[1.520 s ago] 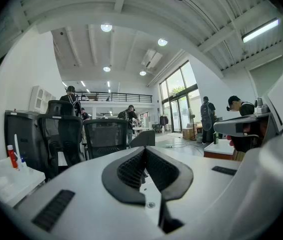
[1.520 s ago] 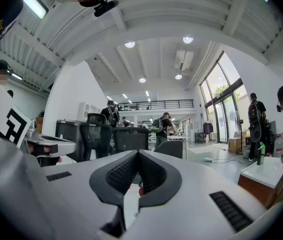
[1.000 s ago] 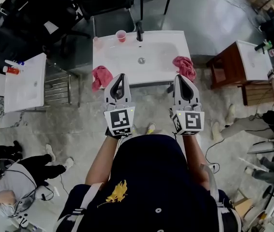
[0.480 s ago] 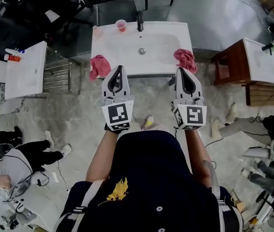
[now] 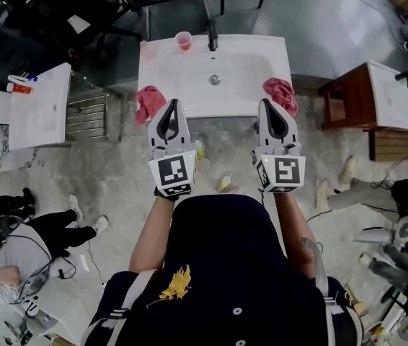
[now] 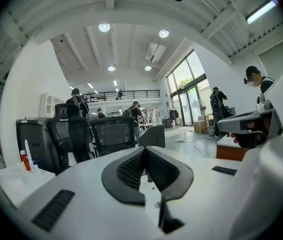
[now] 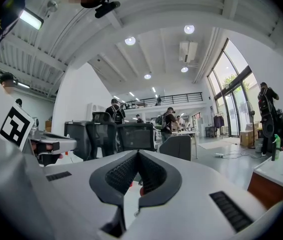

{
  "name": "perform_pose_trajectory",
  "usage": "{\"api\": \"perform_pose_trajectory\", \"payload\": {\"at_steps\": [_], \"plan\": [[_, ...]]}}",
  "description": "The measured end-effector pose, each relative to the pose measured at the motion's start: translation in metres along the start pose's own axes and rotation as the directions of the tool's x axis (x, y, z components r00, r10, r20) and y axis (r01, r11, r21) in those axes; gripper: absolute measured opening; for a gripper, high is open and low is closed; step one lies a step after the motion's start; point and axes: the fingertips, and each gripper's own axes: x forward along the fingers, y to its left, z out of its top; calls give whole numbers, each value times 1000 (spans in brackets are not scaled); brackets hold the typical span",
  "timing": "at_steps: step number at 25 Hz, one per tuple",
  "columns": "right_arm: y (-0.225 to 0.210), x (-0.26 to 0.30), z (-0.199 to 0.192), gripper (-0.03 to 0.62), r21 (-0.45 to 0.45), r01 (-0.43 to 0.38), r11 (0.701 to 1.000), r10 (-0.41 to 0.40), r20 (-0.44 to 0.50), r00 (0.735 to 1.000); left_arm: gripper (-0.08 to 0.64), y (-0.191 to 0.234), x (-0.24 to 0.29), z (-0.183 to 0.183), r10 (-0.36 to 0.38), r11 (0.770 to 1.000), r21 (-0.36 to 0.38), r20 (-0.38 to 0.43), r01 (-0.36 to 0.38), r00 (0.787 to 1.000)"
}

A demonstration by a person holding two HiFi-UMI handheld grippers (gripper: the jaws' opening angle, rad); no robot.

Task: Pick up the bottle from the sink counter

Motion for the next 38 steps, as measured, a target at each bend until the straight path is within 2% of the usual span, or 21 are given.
{"api": "perform_pose_trajectory", "payload": {"at_steps": [15,23,30,38], "plan": [[0,99,6,25,-5,70,998,-70,2,998,20,47,99,11,-82,997,-1,38,82,996],[17,151,6,25,-9,80,997,-80,-12,997,20,88,132,-2,-98,995,-16,20,98,995],[25,189,9,25,-7,120,993,-120,-9,993,20,117,161,-9,-129,991,-17,15,129,992],[19,207,-6,25,5,118,993,-118,-39,992,20,114,183,-23,-138,990,-24,-20,137,990]]}}
